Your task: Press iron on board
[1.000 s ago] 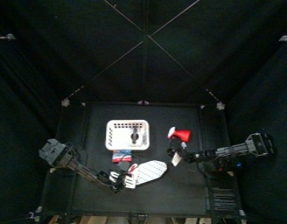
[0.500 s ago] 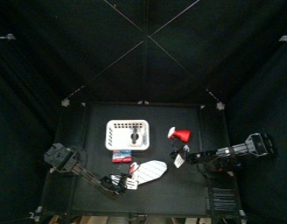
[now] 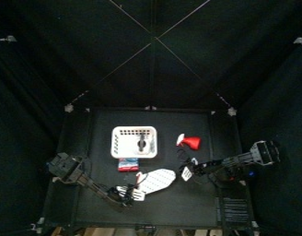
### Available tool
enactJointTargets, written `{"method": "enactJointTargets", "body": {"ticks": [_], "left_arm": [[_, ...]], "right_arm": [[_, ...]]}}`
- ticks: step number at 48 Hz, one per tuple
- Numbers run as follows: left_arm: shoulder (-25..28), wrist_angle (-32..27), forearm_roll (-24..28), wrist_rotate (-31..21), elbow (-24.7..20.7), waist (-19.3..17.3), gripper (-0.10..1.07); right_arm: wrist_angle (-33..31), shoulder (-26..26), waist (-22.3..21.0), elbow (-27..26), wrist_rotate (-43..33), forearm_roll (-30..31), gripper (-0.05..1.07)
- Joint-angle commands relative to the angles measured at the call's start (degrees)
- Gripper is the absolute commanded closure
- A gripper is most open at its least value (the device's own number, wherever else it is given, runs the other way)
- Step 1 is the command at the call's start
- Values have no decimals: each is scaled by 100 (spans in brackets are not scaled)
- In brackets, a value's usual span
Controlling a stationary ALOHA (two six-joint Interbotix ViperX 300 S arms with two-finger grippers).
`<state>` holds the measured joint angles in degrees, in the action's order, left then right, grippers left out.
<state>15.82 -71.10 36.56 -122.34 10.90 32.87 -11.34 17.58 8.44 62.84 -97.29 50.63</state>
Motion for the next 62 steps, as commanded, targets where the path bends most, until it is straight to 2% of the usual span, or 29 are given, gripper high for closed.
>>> {"method": "enactJointTargets", "body": {"ticks": [1, 9, 40, 54, 62], "left_arm": [[-44, 229, 0, -9, -114, 0, 51], [-62, 510, 0, 176, -123, -79, 51], [158, 598, 132, 976, -615, -694, 51], [422, 896, 396, 1213, -1063, -958, 51], [598, 1125, 448, 1521, -1362, -1134, 51]], "right_arm": [[132, -44, 35, -132, 18, -9, 66], [202, -79, 105, -149, 18, -26, 66], [211, -97, 211, -149, 18, 18, 66], [202, -88, 211, -149, 18, 70, 66], [211, -97, 211, -149, 18, 70, 66]]}}
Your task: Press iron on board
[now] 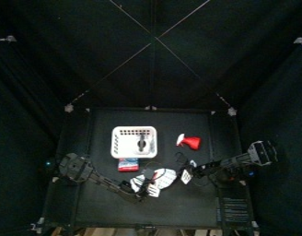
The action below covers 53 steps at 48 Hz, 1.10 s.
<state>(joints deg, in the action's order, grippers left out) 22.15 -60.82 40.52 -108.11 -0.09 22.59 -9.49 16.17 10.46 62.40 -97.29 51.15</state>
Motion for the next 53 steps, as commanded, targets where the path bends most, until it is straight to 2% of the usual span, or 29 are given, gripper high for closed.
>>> {"method": "enactJointTargets", "body": {"ticks": [1, 17, 26, 41, 53], "left_arm": [[-18, 114, 44, 176, -334, -141, 51], [325, 132, 44, 844, -940, -316, 51], [378, 132, 62, 1037, -1090, -360, 51], [79, 53, 299, 1063, -923, -369, 51], [-44, 53, 299, 1072, -765, -334, 51]], "right_arm": [[26, 53, 9, -105, 18, 18, 66], [26, 53, 9, -105, 18, 18, 66], [26, 44, 9, -88, 18, 18, 66], [-9, 97, 9, -79, 35, 26, 66], [-9, 97, 9, -123, 35, 18, 66]]}}
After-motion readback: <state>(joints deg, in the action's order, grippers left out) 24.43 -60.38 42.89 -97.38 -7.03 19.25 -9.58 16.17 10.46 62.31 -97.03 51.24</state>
